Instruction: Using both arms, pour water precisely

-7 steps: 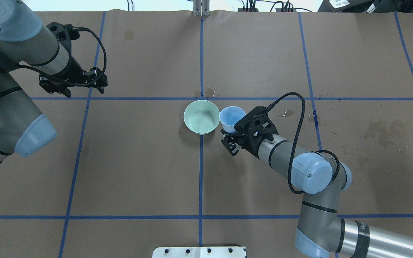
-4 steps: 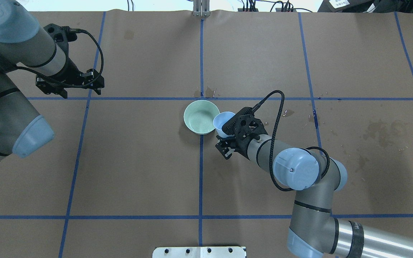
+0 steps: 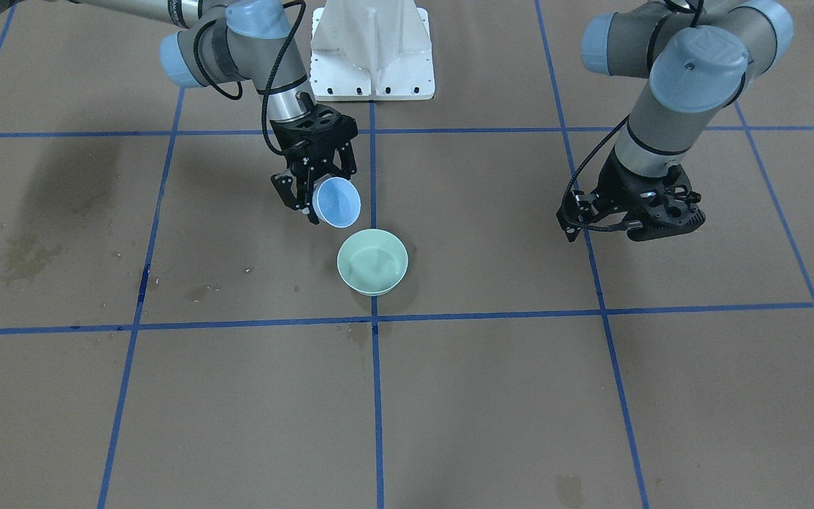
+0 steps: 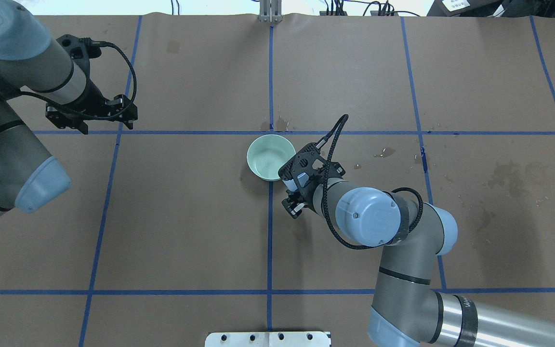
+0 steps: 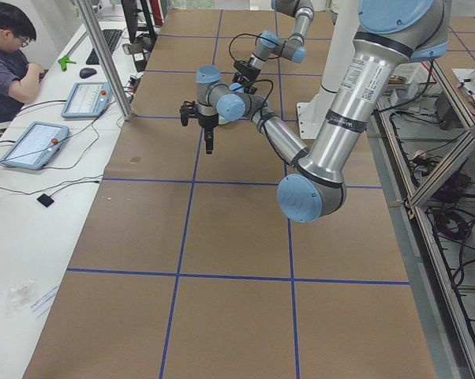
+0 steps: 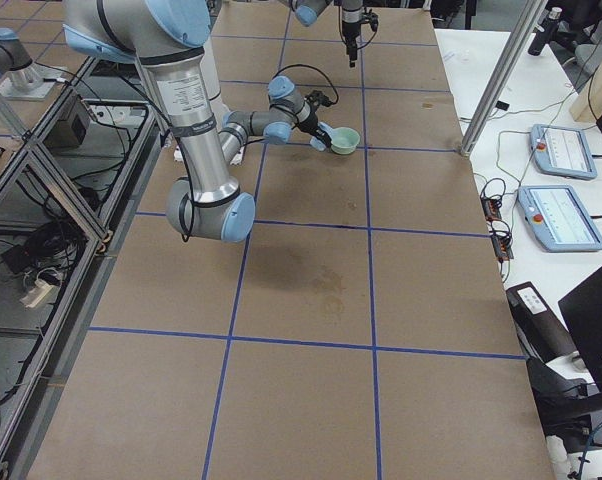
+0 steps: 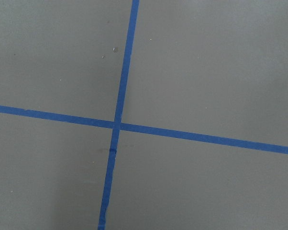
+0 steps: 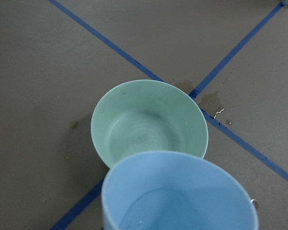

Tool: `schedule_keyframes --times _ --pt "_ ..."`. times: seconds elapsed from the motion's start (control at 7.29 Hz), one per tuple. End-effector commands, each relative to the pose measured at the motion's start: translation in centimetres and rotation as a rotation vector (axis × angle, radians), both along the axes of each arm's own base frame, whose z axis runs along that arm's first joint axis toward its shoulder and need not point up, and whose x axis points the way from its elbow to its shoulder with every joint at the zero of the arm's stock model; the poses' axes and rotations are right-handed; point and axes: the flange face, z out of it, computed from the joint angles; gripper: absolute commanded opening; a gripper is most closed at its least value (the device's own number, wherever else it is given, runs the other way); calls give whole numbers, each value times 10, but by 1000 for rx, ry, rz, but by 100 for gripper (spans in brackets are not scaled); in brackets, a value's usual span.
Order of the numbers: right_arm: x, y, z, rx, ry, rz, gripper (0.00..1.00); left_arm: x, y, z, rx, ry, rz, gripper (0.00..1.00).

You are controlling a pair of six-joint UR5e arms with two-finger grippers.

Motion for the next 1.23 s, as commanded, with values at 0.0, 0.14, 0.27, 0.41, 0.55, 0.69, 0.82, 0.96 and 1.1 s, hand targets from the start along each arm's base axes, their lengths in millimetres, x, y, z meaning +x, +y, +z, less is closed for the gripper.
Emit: schedule_keyframes --times 0.0,0.14,0.27,0.41,0.55,0.69,0.82,0.96,1.1 --pt "-2 -6 -6 -49 42 -36 0 1 1 2 -2 -1 2 100" --pt "-1 -8 -7 -63 58 -41 0 1 1 2 -2 -1 2 100" --pt "-2 -16 -10 -105 106 -68 0 0 1 3 -3 -2 0 100" --pt "2 -24 -16 -102 140 -108 0 -1 2 7 -8 -6 2 100" --pt "3 -28 -14 -112 146 -124 0 -1 3 10 -9 -7 2 100" --pt "0 -32 -16 -124 141 -136 0 -1 3 11 -11 -7 3 100" --pt "-7 -41 -21 -133 141 -137 0 -1 3 11 -10 -8 2 100" --pt "-11 -48 -24 -157 149 -152 0 -2 4 10 -11 -7 3 100" --pt "-12 -55 -36 -170 157 -154 0 -2 5 15 -17 -12 3 100"
